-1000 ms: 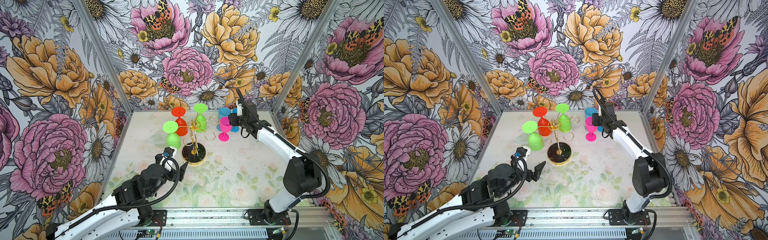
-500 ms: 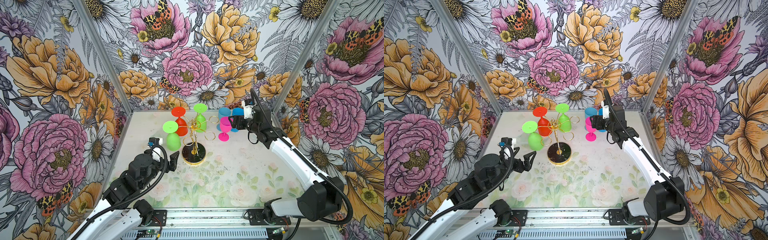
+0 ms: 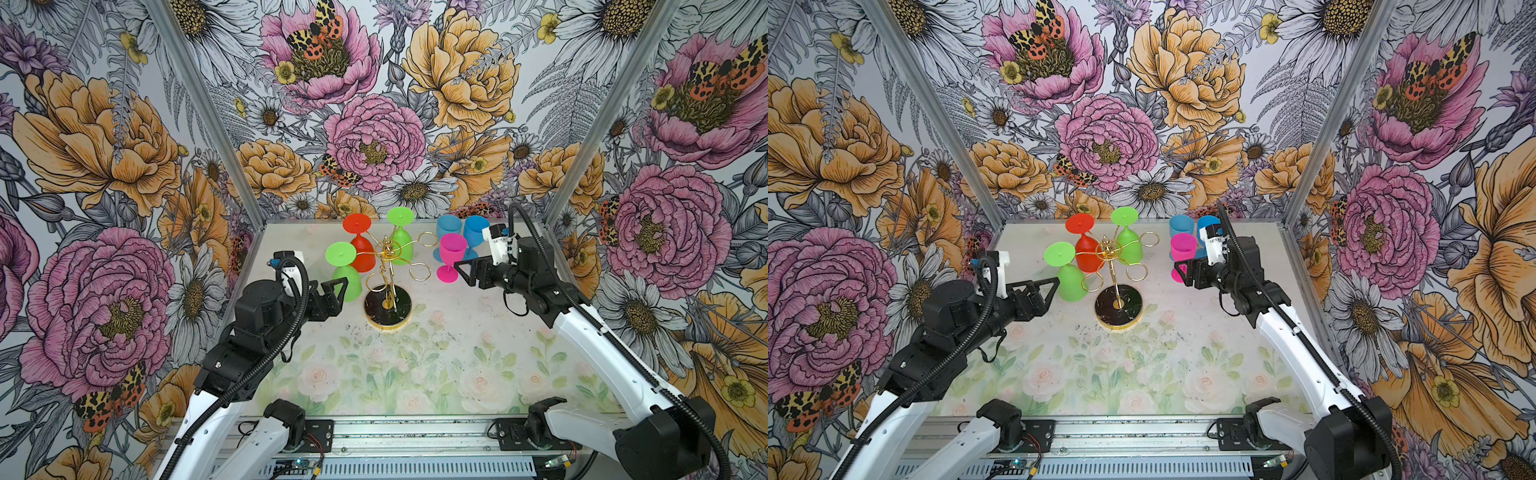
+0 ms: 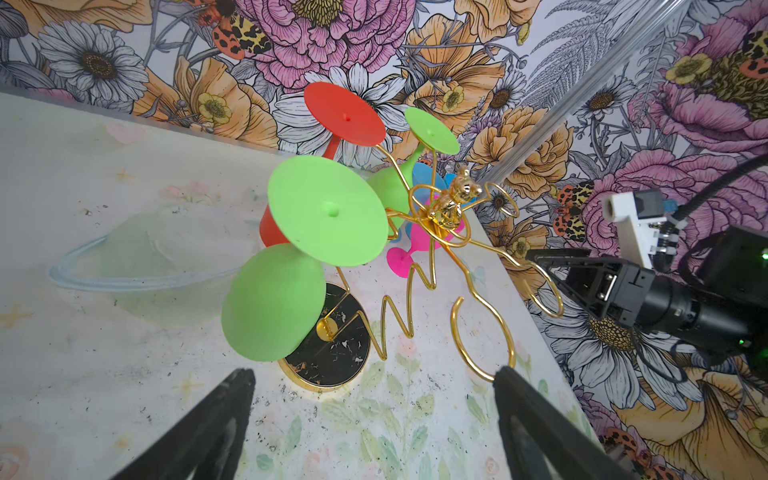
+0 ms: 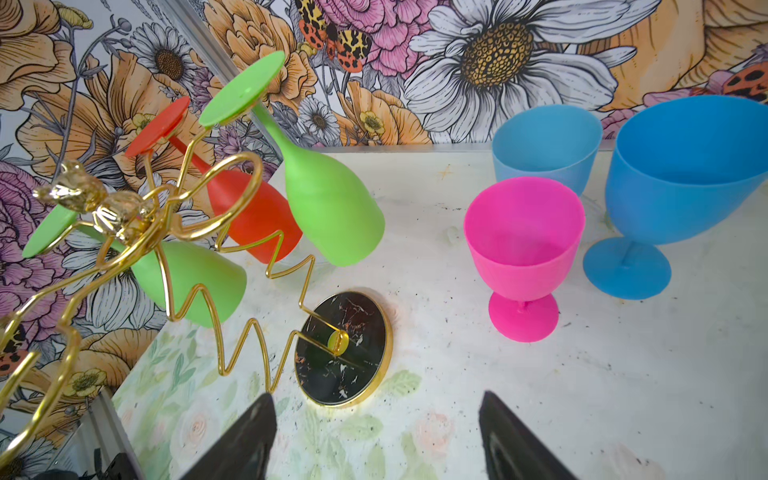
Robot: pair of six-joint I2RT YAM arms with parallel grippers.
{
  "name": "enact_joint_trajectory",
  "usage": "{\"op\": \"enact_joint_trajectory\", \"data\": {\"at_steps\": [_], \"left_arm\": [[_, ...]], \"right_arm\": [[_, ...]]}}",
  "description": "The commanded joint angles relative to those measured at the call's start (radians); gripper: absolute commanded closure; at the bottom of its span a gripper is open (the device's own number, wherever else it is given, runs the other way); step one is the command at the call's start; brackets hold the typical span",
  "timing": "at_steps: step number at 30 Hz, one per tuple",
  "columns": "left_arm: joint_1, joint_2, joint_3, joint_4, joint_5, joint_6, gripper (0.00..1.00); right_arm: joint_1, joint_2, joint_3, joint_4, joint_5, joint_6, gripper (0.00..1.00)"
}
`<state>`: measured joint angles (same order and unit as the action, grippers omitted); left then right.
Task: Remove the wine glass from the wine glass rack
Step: 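Close the left gripper on the green glass base on the rack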
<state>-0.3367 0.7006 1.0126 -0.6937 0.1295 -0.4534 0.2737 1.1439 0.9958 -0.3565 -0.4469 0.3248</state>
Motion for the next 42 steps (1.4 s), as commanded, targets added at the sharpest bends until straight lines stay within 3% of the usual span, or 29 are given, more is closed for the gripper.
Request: {"op": "enact_joint_trajectory", "data": {"at_steps": [1, 5, 11, 16, 24, 33, 42], "left_arm": [[0.085, 0.041, 0.036, -0.010, 0.149, -0.065, 0.11], [0.211, 0.107, 0.029, 0.029, 0.310, -0.111, 0.17], [0.305, 0.202, 0.033, 0.110, 0.459, -0.167, 0.28], [0.327, 0.255, 0.030, 0.195, 0.502, -0.220, 0.33], [0.328, 0.285, 0.004, 0.304, 0.497, -0.307, 0.51], [0.329, 0.306, -0.005, 0.307, 0.506, -0.326, 0.60], [0.329, 0.325, 0.002, 0.307, 0.524, -0.340, 0.75]], "right_arm": [[0.006, -0.048, -0.032, 0.010, -0.075, -0.001, 0.24], [0.010, -0.090, -0.073, 0.009, -0.105, -0.004, 0.24], [0.014, -0.131, -0.124, 0.011, -0.120, -0.003, 0.24], [0.022, -0.152, -0.156, 0.011, -0.122, 0.006, 0.25], [0.034, -0.184, -0.180, 0.013, -0.107, 0.011, 0.25], [0.039, -0.190, -0.183, 0.013, -0.100, 0.010, 0.26], [0.039, -0.201, -0.189, 0.013, -0.089, 0.005, 0.26]]}}
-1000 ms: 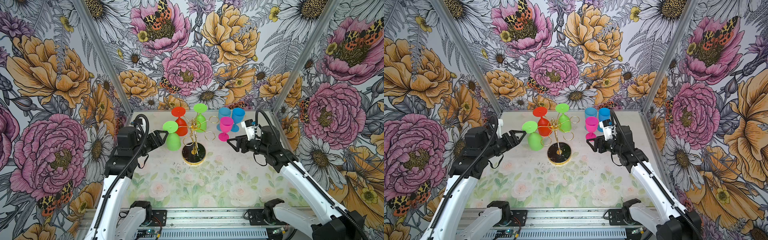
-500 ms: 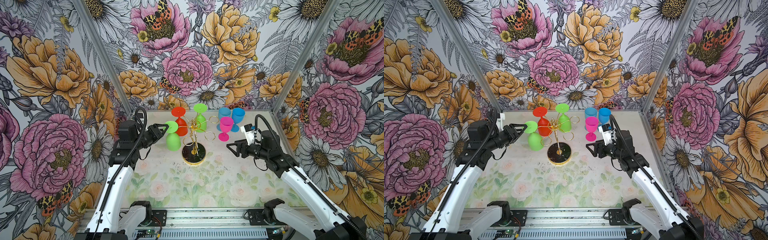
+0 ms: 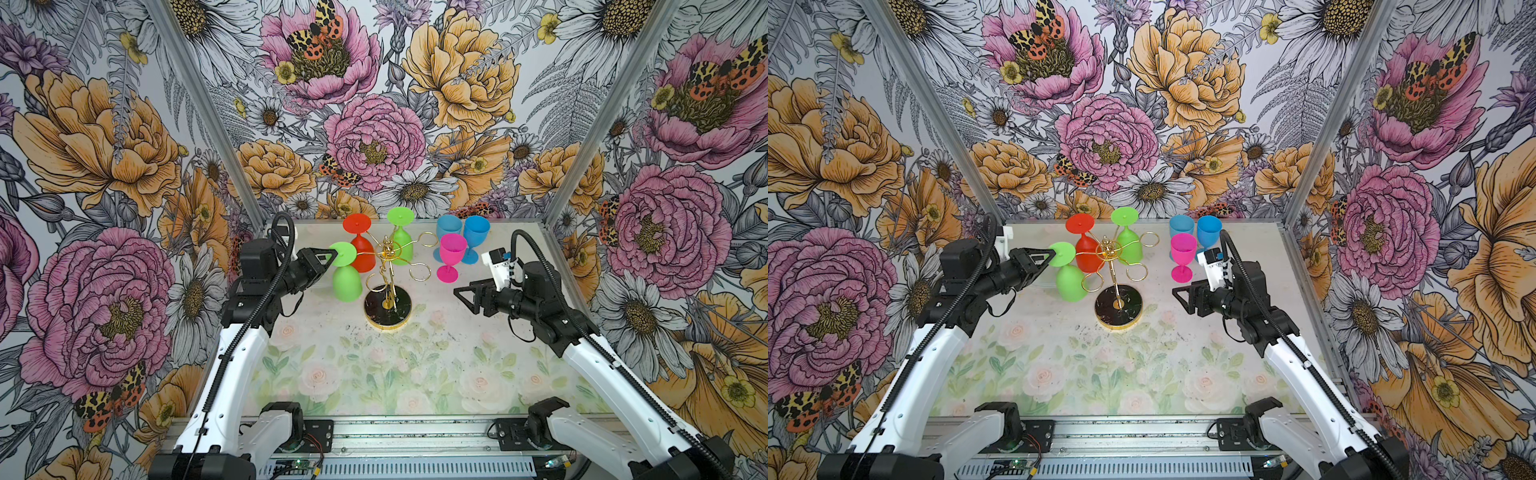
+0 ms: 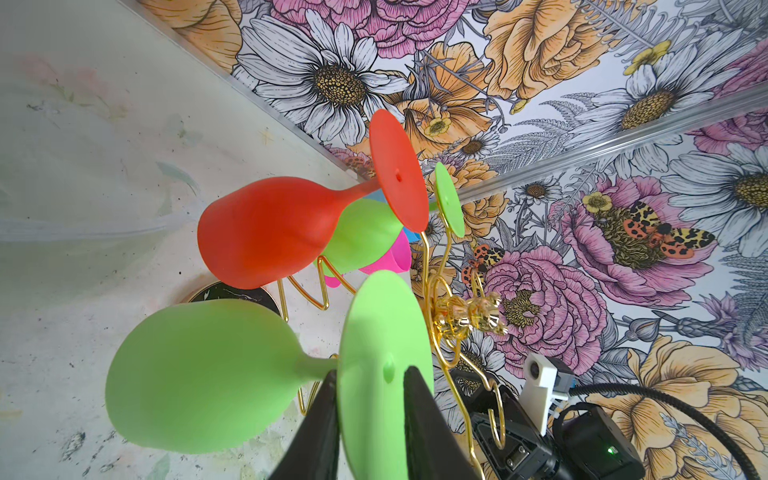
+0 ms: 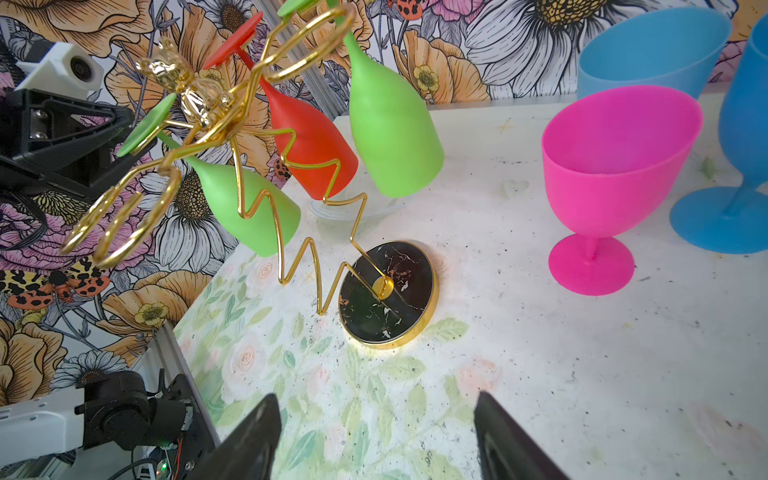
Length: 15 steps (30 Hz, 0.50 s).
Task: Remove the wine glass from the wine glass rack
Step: 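Close the left gripper on the green glass base on the rack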
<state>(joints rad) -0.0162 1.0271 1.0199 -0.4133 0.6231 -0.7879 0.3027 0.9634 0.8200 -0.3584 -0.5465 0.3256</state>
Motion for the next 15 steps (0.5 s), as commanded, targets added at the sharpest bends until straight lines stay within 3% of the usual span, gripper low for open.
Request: {"op": "enact_joint_trajectory", "data": {"at_steps": [1, 15], "left_arm": [[0.009, -0.003, -0.005, 0.028, 0.028, -0.007, 0.77], [0.009, -0.005, -0.007, 0.051, 0.059, -0.060, 0.95]], "right_arm": [[0.010, -0.020, -0.013, 0.016, 0.011, 0.005, 0.26], [0.011, -0.026, -0.016, 0.015, 0.013, 0.000, 0.27]]}}
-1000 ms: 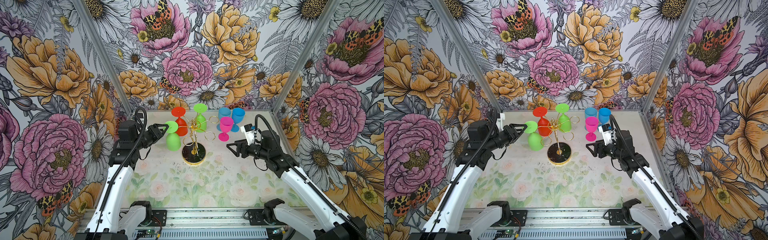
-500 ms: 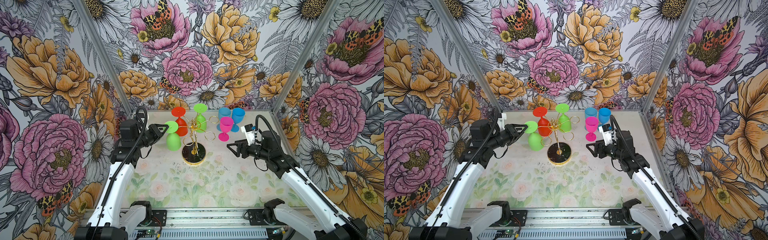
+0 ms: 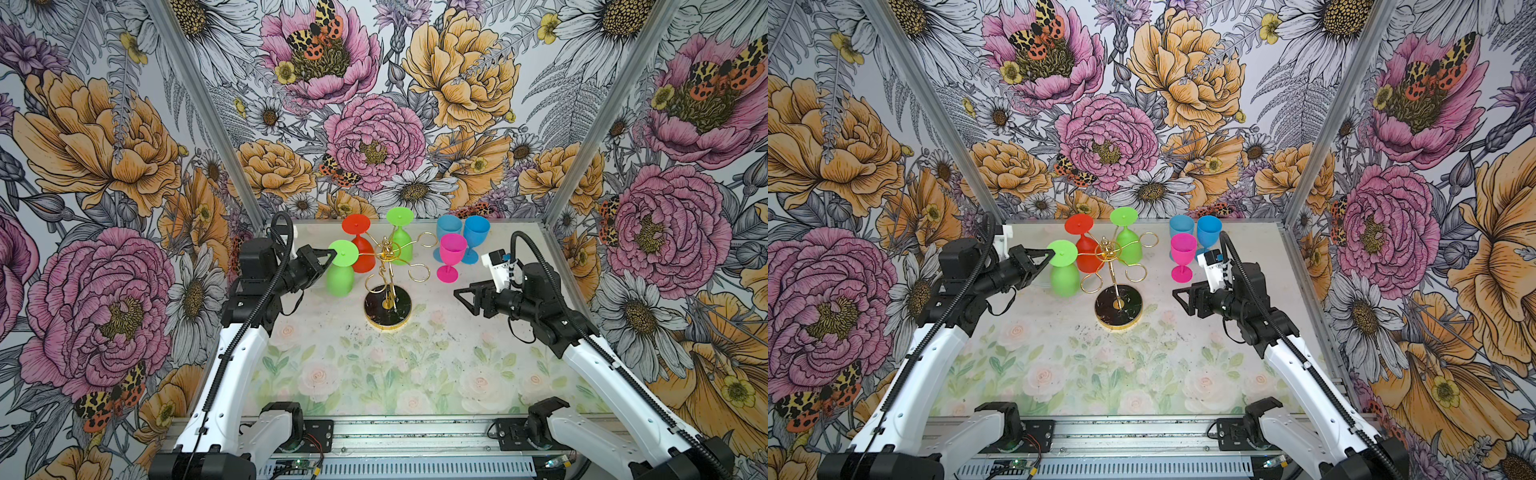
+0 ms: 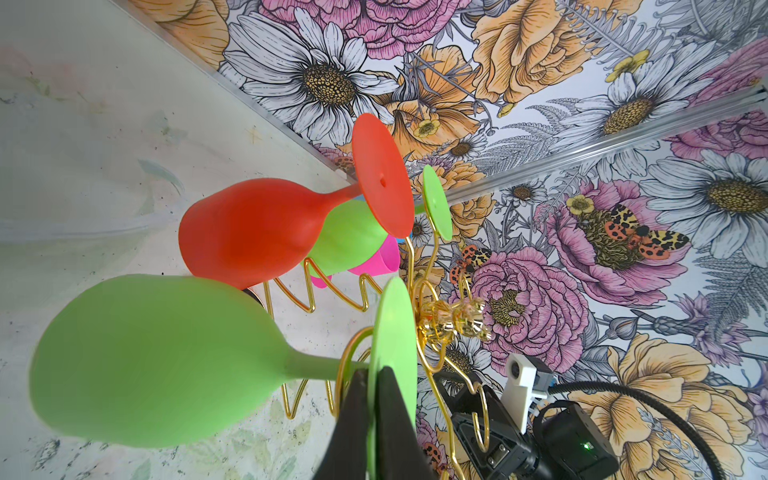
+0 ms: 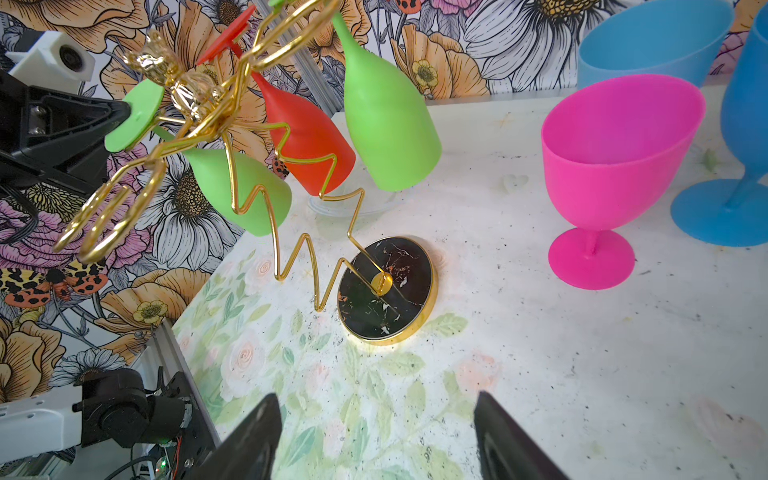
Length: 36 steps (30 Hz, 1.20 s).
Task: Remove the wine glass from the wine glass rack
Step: 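Close the left gripper on the green glass base on the rack, then slide the green glass off the rack arm toward the robot with left gripper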
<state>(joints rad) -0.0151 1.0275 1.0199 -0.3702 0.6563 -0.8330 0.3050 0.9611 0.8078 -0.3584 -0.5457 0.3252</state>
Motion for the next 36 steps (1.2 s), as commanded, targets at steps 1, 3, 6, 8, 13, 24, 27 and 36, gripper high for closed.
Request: {"op": "enact_joint_trajectory", "data": {"at_steps": [1, 3, 6, 8, 13, 24, 27, 36], "left_arm": [[0.008, -0.005, -0.011, 0.022, 0.035, -0.028, 0.95], [0.008, -0.002, -0.014, 0.039, 0.047, -0.047, 0.95], [0.009, 0.004, -0.009, 0.050, 0.055, -0.061, 0.96], [0.009, 0.012, -0.006, 0.055, 0.065, -0.068, 0.98], [0.009, 0.029, -0.005, 0.089, 0.097, -0.106, 1.00], [0.008, 0.048, -0.004, 0.161, 0.140, -0.176, 1.00], [0.009, 0.060, -0.008, 0.192, 0.159, -0.198, 1.00], [0.007, 0.092, -0.003, 0.232, 0.199, -0.221, 1.00]], "right_arm": [[0.008, -0.024, -0.005, 0.016, 0.012, 0.000, 0.26], [0.008, -0.024, -0.006, 0.015, 0.012, 0.000, 0.26], [0.009, -0.023, -0.006, 0.016, 0.010, -0.002, 0.27], [0.008, -0.025, -0.007, 0.016, 0.010, -0.001, 0.27], [0.009, -0.022, -0.008, 0.015, 0.015, -0.004, 0.27], [0.008, -0.024, -0.008, 0.015, 0.012, -0.010, 0.26], [0.009, -0.023, -0.009, 0.016, 0.012, -0.012, 0.26], [0.009, -0.025, -0.009, 0.015, 0.010, -0.016, 0.27]]}}
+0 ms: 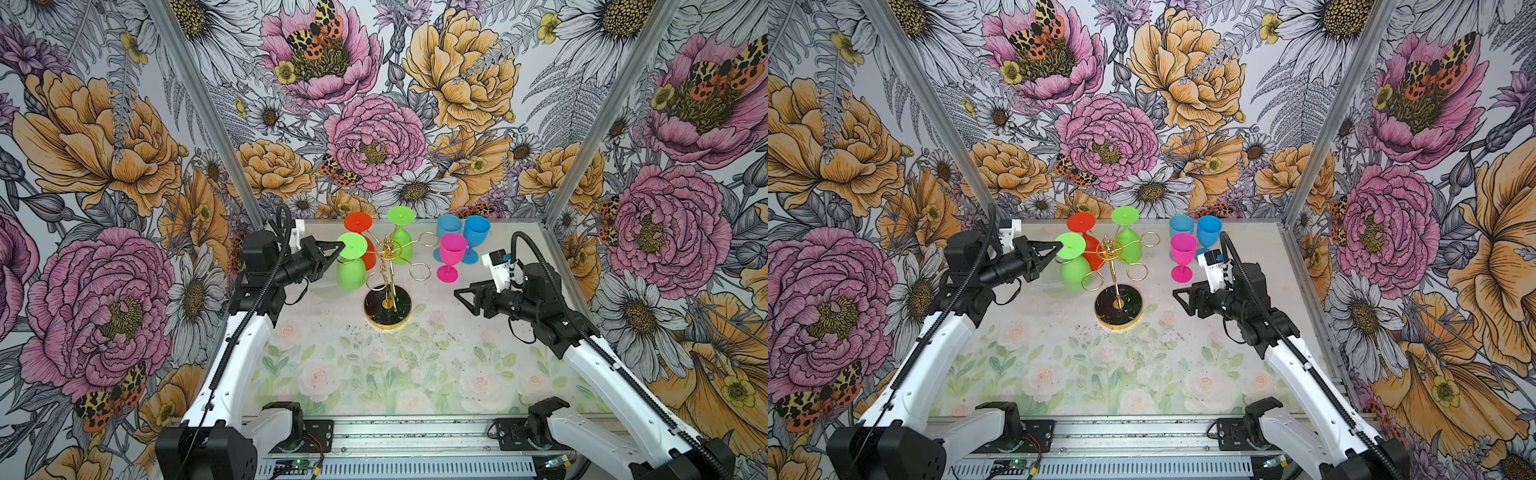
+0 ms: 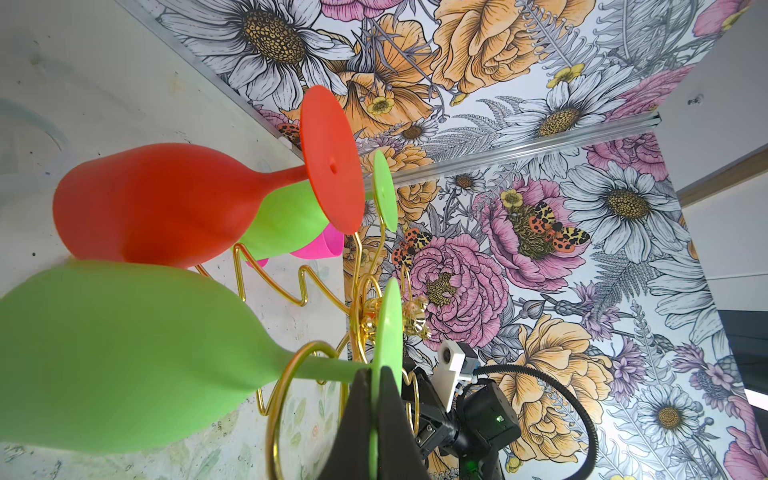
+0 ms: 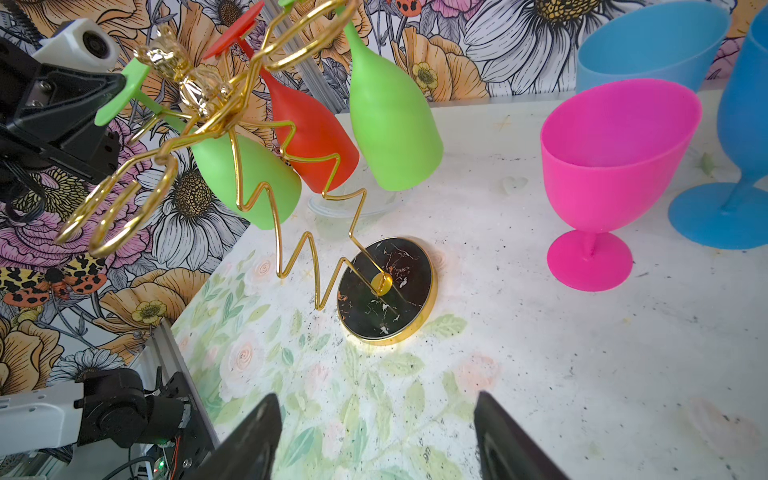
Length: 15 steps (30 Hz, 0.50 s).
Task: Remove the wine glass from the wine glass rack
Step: 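Slide the green glass off the rack arm toward the robot with left gripper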
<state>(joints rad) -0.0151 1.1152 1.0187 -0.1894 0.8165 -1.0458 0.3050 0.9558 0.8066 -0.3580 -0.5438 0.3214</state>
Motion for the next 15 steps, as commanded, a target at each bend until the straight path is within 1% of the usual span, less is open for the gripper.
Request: {"op": "enact_joint_trajectory", "data": {"at_steps": [1, 15], "left_arm": [[0.006, 0.008, -0.002, 0.054, 0.042, -0.010, 1.00], [0.002, 0.034, -0.002, 0.108, 0.066, -0.041, 1.00]], "right_arm": [[0.009, -0.019, -0.007, 0.015, 0.008, -0.011, 0.26], [0.009, -0.027, -0.012, 0.014, 0.007, -0.011, 0.27]]}}
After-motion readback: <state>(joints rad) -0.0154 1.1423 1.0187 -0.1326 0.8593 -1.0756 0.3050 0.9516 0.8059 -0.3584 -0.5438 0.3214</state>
